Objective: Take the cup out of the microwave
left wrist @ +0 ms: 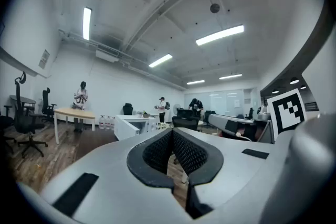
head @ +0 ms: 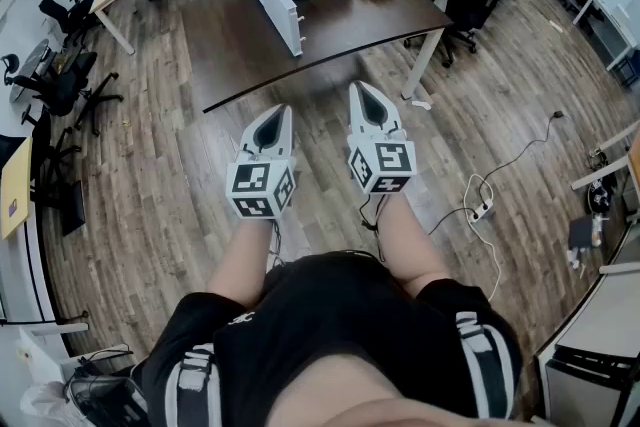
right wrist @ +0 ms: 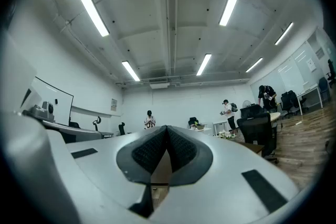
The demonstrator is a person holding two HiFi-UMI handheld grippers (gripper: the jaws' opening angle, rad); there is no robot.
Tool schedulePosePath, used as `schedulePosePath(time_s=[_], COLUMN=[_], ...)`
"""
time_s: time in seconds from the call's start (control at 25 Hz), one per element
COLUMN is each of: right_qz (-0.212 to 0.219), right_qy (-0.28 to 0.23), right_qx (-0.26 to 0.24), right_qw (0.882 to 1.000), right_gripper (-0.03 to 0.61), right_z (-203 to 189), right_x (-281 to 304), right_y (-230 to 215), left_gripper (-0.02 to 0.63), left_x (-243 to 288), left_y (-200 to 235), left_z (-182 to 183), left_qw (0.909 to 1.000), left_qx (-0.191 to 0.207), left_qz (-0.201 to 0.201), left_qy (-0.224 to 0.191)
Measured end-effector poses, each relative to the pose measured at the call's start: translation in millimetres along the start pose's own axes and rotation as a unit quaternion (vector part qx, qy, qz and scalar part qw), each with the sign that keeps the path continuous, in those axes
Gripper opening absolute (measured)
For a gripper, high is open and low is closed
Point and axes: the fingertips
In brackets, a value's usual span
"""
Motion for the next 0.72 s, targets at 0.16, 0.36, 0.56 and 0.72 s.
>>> schedulePosePath(time_s=[0.16, 0.36, 0.56, 0.72], right_qz=[-0.005, -0.005, -0.002, -0.002], right_qy=[-0.007, -0.009, -0.004, 0.004], right_qx=[0.005, 0.009, 0.006, 0.004], right_qw=[1.0, 1.0, 1.0, 1.0], right_gripper=[0.0, 0.0, 0.0, 0.0], right_z=[5.5, 7.0, 1.8, -3.9], right_x=[-5.8, -12.3, -22.0, -29.6], right_y=[-9.8, -25.5, -44.4, -62.2], left_gripper=[0.002, 0.002, 0.002, 0.002], left_x=[0.9, 8.5, 17.7, 26.5], left_y=[-10.4, -25.6, -44.9, -63.3], left_z=[4.1, 4.4, -1.9, -8.9], left_qw=[1.0, 1.0, 0.9999, 1.0], left_qx=[0.004, 0.008, 0.008, 0.004], left_qz=[0.003, 0.004, 0.008, 0.005], left_qy=[-0.004, -0.003, -0.005, -0.004])
Point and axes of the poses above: the fingertips, and each gripper's own axes: x forward along the fingers, y to its left, z out of its top, and after that the axes turned 4 degrees about y, right-handed
